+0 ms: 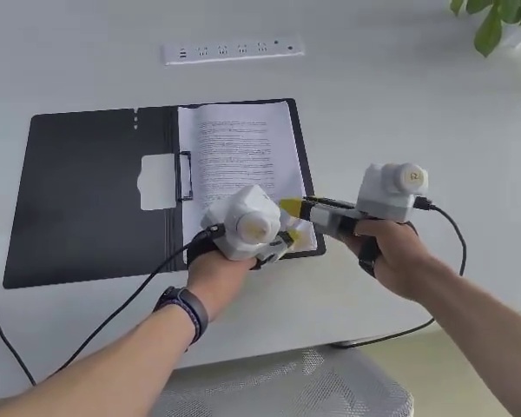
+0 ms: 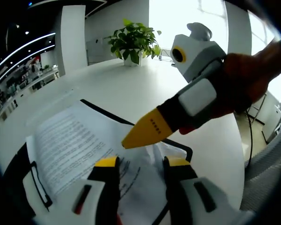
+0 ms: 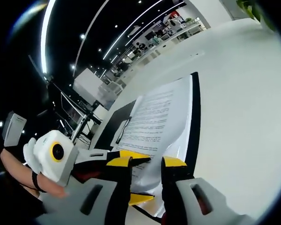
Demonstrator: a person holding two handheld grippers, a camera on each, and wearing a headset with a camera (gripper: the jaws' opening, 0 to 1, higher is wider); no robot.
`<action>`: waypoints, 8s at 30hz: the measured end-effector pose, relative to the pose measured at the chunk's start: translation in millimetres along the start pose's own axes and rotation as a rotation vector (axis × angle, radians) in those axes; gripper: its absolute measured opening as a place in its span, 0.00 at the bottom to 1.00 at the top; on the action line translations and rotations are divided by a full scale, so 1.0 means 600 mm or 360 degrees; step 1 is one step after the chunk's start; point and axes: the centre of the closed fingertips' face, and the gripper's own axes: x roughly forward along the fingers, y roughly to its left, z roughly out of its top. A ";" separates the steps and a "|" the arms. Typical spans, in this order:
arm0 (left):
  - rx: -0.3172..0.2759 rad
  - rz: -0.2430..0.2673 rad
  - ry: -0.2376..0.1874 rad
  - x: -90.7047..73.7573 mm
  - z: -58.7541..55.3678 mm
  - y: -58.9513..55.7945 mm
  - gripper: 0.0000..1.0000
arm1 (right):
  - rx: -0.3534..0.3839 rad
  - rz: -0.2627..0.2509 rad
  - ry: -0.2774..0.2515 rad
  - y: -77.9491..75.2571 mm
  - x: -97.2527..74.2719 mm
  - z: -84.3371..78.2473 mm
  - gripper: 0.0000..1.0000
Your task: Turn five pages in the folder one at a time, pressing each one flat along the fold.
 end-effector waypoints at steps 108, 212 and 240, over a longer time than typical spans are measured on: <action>-0.0523 0.0766 -0.0243 -0.505 -0.130 0.232 0.71 | -0.0039 0.0577 0.0332 0.406 0.295 -0.036 0.00; -0.0522 0.0698 0.0259 -0.357 -0.279 0.257 0.00 | -0.0088 0.0308 0.0160 0.231 0.247 0.031 0.26; -0.0574 0.0695 0.0208 -0.357 -0.280 0.262 0.00 | 0.0049 0.0182 0.0089 0.170 0.277 0.055 0.02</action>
